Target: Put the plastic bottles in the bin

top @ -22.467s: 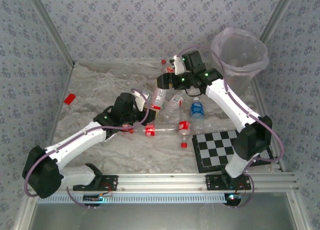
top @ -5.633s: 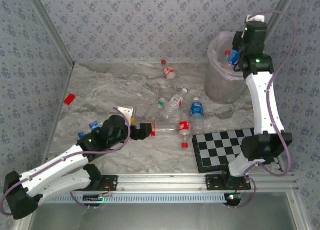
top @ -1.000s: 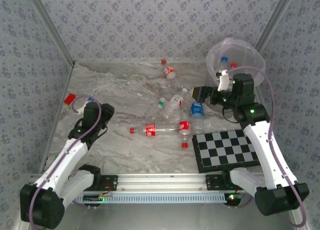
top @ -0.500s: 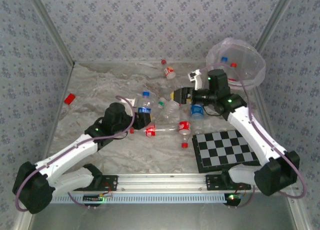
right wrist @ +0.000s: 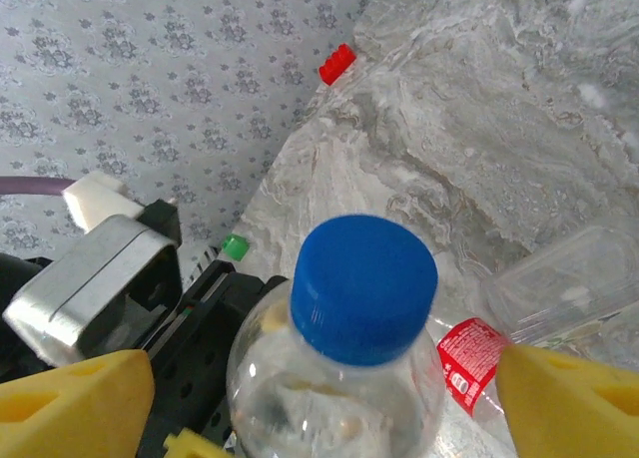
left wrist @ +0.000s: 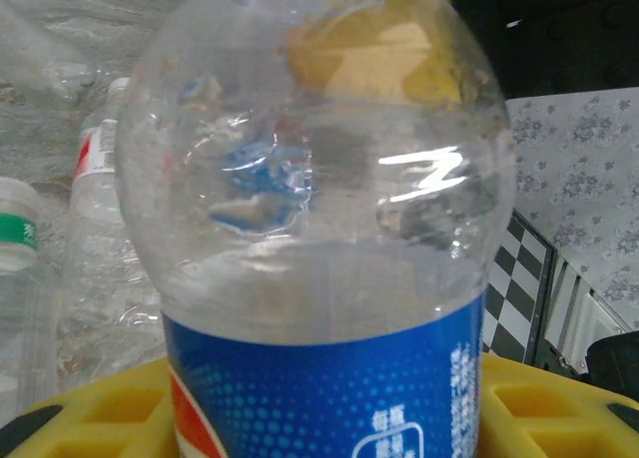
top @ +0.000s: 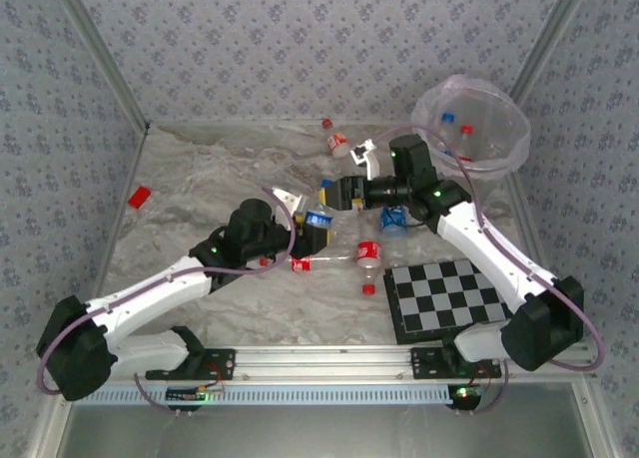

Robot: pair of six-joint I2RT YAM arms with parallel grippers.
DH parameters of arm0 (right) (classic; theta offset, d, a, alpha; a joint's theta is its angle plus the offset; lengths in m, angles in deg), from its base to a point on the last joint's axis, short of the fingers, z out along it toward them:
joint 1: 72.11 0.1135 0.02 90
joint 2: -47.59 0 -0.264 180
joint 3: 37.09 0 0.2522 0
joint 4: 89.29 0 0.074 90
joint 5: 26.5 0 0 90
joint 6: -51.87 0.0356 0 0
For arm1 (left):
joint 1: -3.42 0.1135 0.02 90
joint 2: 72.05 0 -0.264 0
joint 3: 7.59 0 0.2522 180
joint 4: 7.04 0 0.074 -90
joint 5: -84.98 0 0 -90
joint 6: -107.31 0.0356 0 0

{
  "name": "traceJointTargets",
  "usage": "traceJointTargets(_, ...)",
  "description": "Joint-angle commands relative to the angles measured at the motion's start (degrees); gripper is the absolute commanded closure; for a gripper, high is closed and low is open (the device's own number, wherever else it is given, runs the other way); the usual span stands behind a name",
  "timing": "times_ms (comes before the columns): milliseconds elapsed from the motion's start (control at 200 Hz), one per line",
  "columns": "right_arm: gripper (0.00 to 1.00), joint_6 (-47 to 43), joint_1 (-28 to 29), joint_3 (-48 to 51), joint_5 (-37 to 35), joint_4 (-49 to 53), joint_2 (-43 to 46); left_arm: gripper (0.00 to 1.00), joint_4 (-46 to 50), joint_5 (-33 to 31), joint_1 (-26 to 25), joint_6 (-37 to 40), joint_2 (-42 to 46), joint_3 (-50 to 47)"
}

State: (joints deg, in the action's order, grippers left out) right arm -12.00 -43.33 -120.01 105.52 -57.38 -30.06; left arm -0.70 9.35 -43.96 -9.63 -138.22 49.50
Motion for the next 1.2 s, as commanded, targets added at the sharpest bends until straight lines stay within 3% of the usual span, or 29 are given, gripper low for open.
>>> traceJointTargets(0, 0.13, -0.2, 1.0, -1.1, 1.3, 0.2, -1.1, 0.76, -3.8, 0.7, -0.9, 1.5, -1.0, 2.6)
traceJointTargets(210, 0.31, 0.4, 0.4, -1.3, 2.4, -0.2, -1.9, 0.73, -4.4, -3.4, -1.1, 1.5, -1.1, 3.4)
traceJointTargets(355, 0.56, 1.0, 0.1, -0.7, 2.3, -0.6, -1.6, 0.68, -4.3, -4.5, -1.2, 1.8, -1.1, 3.2)
traceJointTargets(570, 0.66, 1.6, -0.9, -1.0, 2.1, -1.4, -2.1, 0.64, -3.4, -5.8, -1.2, 2.3, -0.6, 2.9)
traceJointTargets(625, 0.68, 1.3, -1.3, -1.4, 2.0, -1.2, -2.1, 0.57, -3.2, -6.0, -1.2, 2.4, -0.5, 2.6)
traceJointTargets(765, 0.70, -2.1, -4.4, -5.2, 0.0, 4.0, -1.0, 0.24, -2.9, -6.3, -1.2, 2.3, 0.1, 1.7)
traceJointTargets(835, 0.72, -4.5, -7.5, -8.7, -1.8, 8.1, 0.1, 0.15, -0.8, -6.5, -1.2, 2.5, 1.1, 1.7)
traceJointTargets(930, 0.74, -8.5, -12.4, -14.7, -7.6, 14.8, 1.5, 0.09, 2.4, -7.7, -1.2, 3.2, 3.3, 1.4)
traceJointTargets(1025, 0.76, -12.4, -17.6, -21.2, -19.2, 21.2, 2.7, 0.08, 4.5, -9.8, -1.2, 3.3, 6.0, 0.3)
traceJointTargets(1194, 0.80, -17.3, -23.7, -28.4, -40.2, 23.8, 3.7, 0.08, 6.3, -11.9, -1.2, 2.0, 9.0, -1.8)
